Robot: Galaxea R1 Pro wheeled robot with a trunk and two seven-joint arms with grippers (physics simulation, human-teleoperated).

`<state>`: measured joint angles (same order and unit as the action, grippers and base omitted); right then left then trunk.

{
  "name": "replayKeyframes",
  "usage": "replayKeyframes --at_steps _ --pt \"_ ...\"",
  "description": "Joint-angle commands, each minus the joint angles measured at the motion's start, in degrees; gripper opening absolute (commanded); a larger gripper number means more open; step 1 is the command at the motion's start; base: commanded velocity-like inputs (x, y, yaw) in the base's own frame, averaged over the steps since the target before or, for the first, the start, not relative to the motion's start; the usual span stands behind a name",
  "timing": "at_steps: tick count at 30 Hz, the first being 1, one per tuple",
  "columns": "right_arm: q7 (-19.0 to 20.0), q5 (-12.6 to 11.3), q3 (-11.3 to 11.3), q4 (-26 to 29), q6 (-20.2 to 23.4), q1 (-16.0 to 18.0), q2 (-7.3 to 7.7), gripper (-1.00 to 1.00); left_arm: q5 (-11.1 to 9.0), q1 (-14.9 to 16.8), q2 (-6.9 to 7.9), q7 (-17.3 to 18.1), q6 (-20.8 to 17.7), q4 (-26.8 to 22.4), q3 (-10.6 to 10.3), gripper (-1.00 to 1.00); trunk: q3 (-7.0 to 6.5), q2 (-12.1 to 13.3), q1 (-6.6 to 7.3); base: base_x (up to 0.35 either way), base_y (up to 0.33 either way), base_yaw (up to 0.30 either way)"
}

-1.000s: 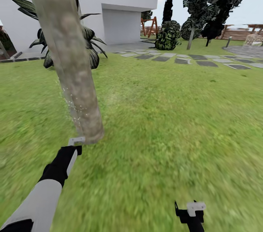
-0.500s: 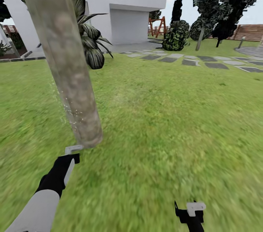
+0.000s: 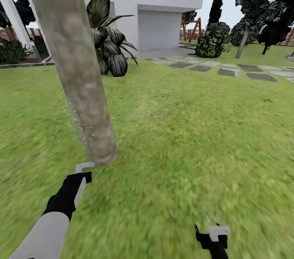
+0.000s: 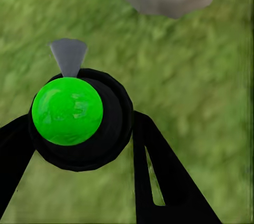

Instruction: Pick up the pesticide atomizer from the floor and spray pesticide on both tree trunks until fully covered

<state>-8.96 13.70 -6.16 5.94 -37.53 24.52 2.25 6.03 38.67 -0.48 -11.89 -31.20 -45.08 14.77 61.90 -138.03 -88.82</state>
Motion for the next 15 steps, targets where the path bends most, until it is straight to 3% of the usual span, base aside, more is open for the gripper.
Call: replayKeyframes --at_steps 1,9,15 --pt "0.0 0.0 0.0 -0.01 0.0 0.0 0.01 1.0 0.03 0.0 0.01 0.03 0.0 0.0 0.0 -1.0 0.0 0.0 0.0 0.098 -0.267 0.005" --pt "0.0 -0.03 0.0 0.02 0.0 0.0 -0.04 1.0 0.03 0.0 0.04 0.03 0.0 0.0 0.0 -1.0 0.01 0.0 0.0 0.109 -0.268 0.002" --pt "0.0 0.01 0.0 -0.05 0.0 0.0 -0.05 1.0 0.03 0.0 0.04 0.03 -0.01 0.0 0.0 -1.0 0.29 0.0 0.0 0.12 -0.268 0.149"
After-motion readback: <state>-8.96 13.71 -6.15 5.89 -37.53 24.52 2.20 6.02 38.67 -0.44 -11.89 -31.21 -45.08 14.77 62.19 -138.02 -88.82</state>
